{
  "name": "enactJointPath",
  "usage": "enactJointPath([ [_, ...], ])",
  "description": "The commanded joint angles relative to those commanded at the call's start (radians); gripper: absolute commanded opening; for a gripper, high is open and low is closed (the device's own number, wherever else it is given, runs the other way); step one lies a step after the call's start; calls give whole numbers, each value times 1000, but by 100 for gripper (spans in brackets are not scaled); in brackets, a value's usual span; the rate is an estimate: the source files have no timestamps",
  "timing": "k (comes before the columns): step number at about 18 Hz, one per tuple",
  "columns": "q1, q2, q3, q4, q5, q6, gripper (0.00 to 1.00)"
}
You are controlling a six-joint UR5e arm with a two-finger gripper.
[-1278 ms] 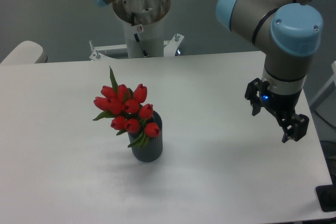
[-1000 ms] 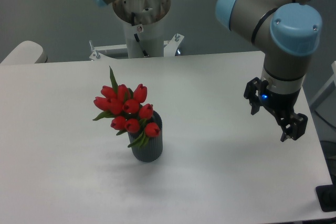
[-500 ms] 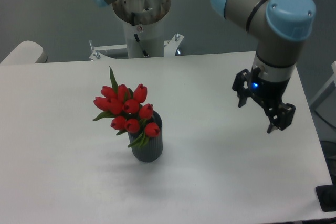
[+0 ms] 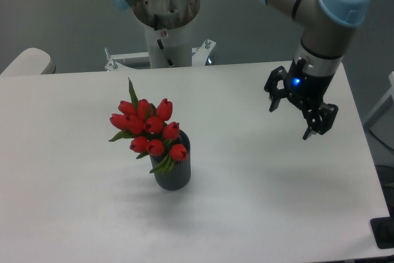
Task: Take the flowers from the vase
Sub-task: 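Move the open gripper from its start pose toward the red tulip bouquet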
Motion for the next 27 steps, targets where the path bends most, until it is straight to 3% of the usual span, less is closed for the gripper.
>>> enactJointPath([
  [5,3,61,-100,5,-41,2,100],
  [13,34,120,-279,6,-397,-41,100],
  [18,35,144,-342,12,-474,-38,100],
  [23,43,163,-443,52,-705,-52,100],
  [27,29,172,-459,64,-718,-71,100],
])
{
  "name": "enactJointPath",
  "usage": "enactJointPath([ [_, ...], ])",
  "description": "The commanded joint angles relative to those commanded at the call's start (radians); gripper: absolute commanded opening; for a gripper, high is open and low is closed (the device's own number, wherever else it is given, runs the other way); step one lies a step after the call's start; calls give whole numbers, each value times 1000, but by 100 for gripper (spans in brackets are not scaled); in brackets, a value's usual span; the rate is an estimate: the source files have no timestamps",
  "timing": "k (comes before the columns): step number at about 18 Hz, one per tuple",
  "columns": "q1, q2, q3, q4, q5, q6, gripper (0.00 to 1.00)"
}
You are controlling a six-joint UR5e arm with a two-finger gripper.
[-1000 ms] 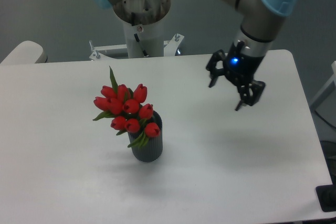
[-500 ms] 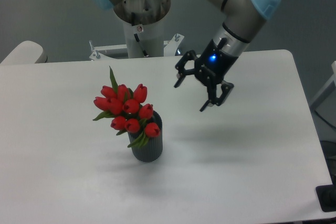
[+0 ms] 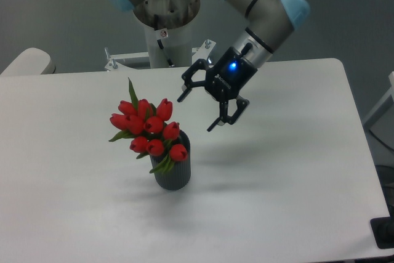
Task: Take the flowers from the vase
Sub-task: 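Move the open gripper from its start pose toward the red tulip bouquet, then lower the gripper around the tulip stems just above the vase rim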
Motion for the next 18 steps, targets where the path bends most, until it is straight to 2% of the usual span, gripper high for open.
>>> enactJointPath([
  [2,-9,0,-8,55,-26,-11,100],
  [5,-25,0,-52,126,-48,-2,100],
  [9,-63,-12,-84,253,-61,-8,100],
  [13,-78,-20,-86,270,-64,0,100],
  [16,-83,-41,-87,339,-68,-1,100],
  [18,-81,-48,-86,342,-68,0,100],
])
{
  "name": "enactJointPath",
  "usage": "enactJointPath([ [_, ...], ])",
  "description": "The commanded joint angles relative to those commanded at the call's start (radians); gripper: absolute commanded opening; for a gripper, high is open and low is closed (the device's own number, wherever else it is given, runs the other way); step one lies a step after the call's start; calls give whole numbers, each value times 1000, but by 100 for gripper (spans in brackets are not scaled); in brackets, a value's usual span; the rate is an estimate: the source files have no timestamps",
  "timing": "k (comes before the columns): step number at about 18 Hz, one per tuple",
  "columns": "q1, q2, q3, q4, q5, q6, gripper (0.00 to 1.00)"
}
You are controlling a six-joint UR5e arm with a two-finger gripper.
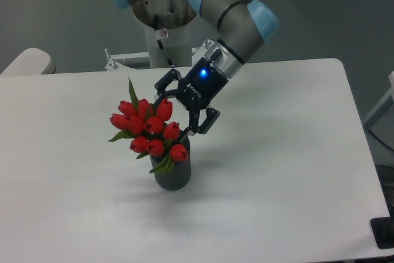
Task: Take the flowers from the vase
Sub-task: 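Lower the gripper around the tulip stems just above the vase rim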
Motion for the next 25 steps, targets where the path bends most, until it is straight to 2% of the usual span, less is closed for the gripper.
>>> enactJointPath([
  [4,5,-3,3,0,0,0,100],
  [8,3,-17,2,25,-2,-2,100],
  [16,-21,-46,6,25,-3,-6,100],
  [24,-37,-49,8,26,-5,-11,100],
  [25,-37,-49,9,26,-6,-12,96],
])
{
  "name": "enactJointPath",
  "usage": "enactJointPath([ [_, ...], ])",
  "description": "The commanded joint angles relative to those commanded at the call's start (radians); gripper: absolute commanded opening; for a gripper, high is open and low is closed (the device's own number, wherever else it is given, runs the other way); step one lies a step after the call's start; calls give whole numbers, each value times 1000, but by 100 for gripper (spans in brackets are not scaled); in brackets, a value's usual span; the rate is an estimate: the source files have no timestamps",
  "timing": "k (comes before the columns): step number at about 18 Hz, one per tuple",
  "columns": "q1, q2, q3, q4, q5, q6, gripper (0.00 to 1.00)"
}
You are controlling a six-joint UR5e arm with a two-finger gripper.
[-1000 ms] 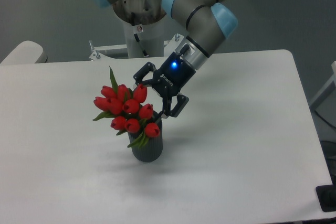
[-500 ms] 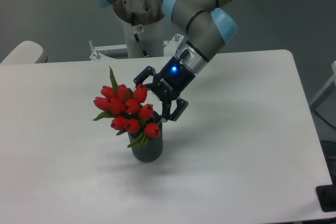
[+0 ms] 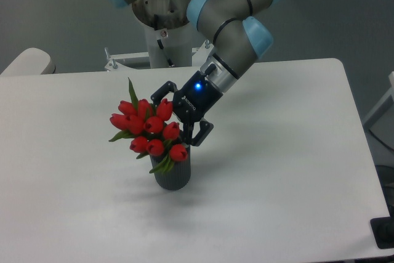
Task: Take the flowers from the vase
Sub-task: 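Lower the gripper around the tulip stems just above the vase rim, then close the gripper on the tulip stems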
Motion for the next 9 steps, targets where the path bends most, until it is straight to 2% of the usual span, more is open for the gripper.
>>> enactJointPath([
  [2,0,-2,2,9,0,0,72],
  [4,0,-2,2,12,0,0,59],
  [5,0,-2,2,12,0,0,58],
  [7,2,-2,3,12,-2,-2,47],
  [9,2,-2,5,11,-2,-2,42],
])
